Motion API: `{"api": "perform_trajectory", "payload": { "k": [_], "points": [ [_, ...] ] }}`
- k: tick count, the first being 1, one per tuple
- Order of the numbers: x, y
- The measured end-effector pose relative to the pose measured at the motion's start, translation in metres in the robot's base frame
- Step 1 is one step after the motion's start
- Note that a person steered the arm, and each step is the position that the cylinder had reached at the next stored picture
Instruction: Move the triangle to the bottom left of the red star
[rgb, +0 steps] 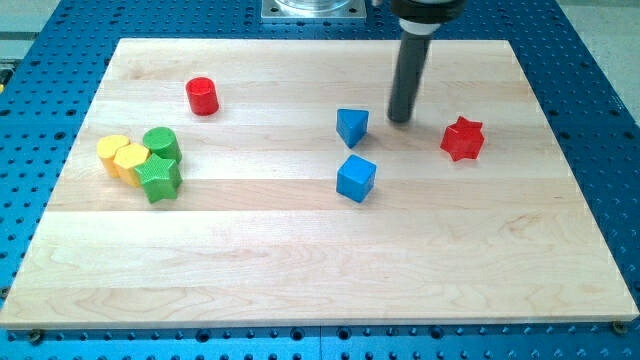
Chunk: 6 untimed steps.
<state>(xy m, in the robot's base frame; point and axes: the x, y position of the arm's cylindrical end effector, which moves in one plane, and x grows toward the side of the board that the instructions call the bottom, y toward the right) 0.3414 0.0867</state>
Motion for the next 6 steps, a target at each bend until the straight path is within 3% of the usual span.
{"api": "perform_trajectory", "payload": {
  "k": [1,2,3,4,6],
  "points": [
    [-0.005,-0.078],
    [0.043,-0.043],
    [0.053,0.035],
    [0.065,0.008],
    [0.104,0.014]
  ]
}}
